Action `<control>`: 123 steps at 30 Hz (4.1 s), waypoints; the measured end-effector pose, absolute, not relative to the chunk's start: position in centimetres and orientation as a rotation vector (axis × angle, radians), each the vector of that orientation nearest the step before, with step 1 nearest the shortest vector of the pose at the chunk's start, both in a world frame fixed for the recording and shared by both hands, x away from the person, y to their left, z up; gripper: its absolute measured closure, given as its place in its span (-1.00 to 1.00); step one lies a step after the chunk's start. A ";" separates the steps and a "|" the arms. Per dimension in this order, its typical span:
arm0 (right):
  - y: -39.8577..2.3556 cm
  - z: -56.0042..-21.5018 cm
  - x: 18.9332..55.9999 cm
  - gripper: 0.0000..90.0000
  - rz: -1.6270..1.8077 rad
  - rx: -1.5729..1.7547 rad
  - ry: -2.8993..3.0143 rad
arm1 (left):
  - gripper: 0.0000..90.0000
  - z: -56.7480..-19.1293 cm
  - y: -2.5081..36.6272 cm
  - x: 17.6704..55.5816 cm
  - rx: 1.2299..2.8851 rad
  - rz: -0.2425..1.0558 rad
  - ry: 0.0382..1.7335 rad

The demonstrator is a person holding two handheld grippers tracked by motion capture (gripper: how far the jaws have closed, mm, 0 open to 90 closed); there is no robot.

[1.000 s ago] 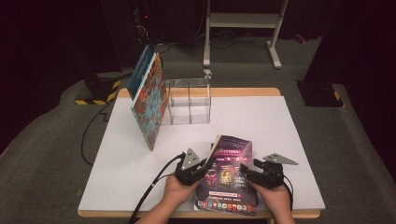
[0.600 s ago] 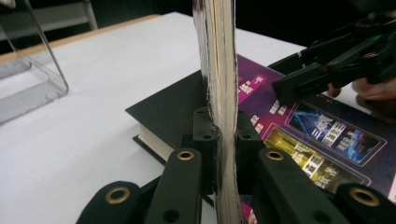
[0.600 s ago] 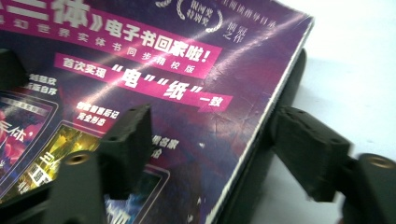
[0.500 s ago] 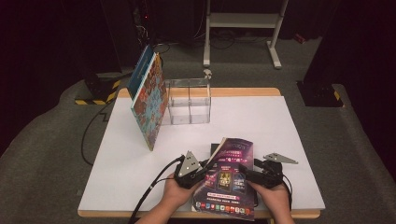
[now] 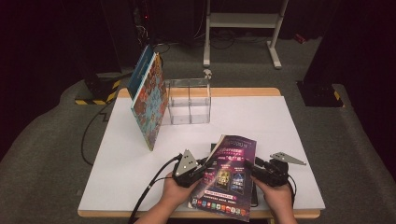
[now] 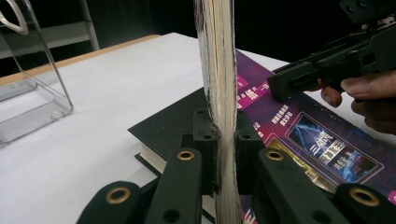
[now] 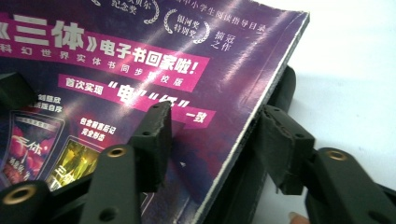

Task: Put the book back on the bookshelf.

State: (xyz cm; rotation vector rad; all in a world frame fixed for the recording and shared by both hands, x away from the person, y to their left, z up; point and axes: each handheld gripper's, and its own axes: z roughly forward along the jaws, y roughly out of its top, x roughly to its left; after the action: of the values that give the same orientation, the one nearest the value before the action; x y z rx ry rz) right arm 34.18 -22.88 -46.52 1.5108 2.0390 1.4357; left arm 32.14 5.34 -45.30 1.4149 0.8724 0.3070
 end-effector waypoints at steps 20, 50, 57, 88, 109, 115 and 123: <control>-17.0 -42.1 35.3 0.60 1.504 1.344 2.011 | 0.86 -43.2 11.5 32.7 1.292 0.334 0.975; -7.9 -38.6 39.7 0.83 1.586 1.142 1.985 | 0.85 -41.6 18.4 35.7 1.128 0.453 1.034; -7.3 -37.2 40.3 0.84 1.621 1.086 1.936 | 0.85 -40.5 18.8 36.6 1.106 0.488 1.015; -7.9 -38.6 37.7 0.84 1.676 0.981 1.859 | 0.71 -42.1 19.0 36.0 1.123 0.519 1.001; -9.1 -40.2 34.5 0.62 1.697 0.928 1.917 | 0.28 -42.7 19.0 34.2 1.137 0.543 0.957; -8.5 -40.8 35.7 0.47 1.686 0.930 1.961 | 0.26 -42.7 18.9 34.3 1.140 0.549 0.964; -8.3 -40.7 35.6 0.45 1.681 0.866 2.021 | 0.26 -42.8 18.8 34.3 1.137 0.548 0.971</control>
State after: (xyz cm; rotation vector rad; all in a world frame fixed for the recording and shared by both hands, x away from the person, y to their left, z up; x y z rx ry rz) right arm 35.59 -8.31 -40.67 0.8657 2.0210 1.6806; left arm 34.26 18.78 -42.75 1.1366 0.9707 0.5478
